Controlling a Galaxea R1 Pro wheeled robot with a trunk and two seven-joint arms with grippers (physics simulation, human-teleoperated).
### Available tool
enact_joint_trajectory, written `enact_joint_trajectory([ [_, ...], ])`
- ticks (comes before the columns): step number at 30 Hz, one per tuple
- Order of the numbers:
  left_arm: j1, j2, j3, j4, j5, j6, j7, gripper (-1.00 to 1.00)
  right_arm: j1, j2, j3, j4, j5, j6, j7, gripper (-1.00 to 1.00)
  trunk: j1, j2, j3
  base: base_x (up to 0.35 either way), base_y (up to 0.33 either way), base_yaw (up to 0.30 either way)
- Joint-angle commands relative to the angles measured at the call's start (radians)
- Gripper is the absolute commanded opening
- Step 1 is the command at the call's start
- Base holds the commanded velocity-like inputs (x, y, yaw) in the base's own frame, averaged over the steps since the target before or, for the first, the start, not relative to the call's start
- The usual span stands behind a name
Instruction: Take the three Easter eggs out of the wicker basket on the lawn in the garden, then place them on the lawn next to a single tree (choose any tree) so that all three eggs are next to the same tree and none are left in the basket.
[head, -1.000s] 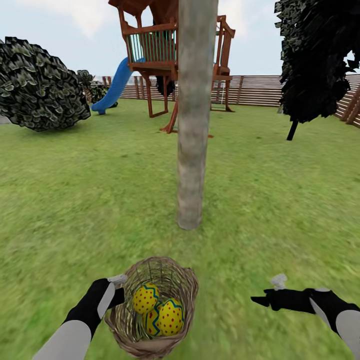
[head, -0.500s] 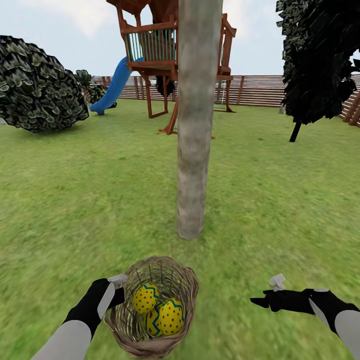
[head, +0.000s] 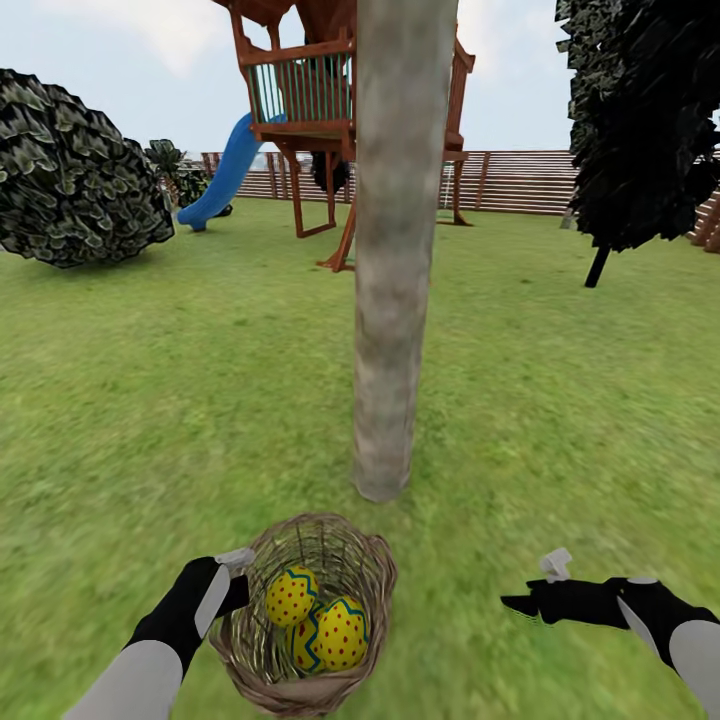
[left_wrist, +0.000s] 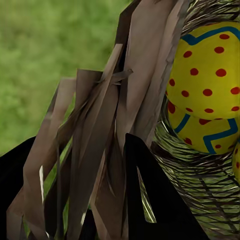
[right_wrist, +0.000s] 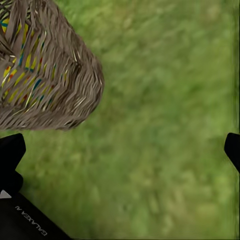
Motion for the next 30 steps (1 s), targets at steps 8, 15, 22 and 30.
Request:
enact_joint_trajectory([
  [8,-0.001,-0.001,0.004,-0.002,0.016,0.001,0.007,-1.0,0.0,0.0,-0.008,0.0,0.009,0.001,-0.026,1.0,0.001,0.0,-0.001,0.325,0.0,0.0],
  [15,-0.001,-0.001,0.003,-0.002,0.016,0.001,0.007,-1.0,0.0,0.0,-0.007,0.002,0.009,0.001,-0.026,1.0,0.001,0.0,-0.001,0.249,0.0,0.0],
  [22,-0.001,-0.002,0.003,-0.002,0.017,0.001,0.007,-1.0,-0.001,0.0,-0.007,0.002,0.009,0.001,-0.026,1.0,0.012,-0.021,-0.01,0.005,0.0,0.0],
  [30,-0.001,-0.001,0.003,-0.002,0.017,0.001,0.007,-1.0,0.0,0.0,-0.007,0.002,0.009,0.002,-0.026,1.0,0.043,-0.077,-0.035,0.0,0.0,0.0],
])
